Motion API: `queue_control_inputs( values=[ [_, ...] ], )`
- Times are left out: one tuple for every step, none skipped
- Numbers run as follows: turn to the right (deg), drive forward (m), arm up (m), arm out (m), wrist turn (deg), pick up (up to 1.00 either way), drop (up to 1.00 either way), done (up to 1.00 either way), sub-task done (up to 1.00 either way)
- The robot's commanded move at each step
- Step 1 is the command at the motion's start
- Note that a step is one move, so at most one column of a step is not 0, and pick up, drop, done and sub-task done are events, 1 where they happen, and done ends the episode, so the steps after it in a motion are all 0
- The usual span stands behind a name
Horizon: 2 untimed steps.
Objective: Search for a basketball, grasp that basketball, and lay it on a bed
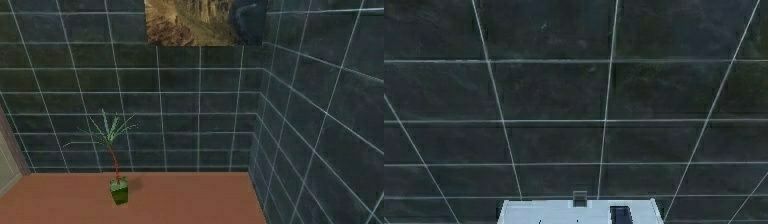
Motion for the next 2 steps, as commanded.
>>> queue_control_inputs(
  values=[
    [0.0,0.0,0.28,0.0,0.0,0.0,0.0,0.0,0.0],
    [0.0,0.0,0.0,0.18,0.0,0.0,0.0,0.0,0.0]
  ],
)
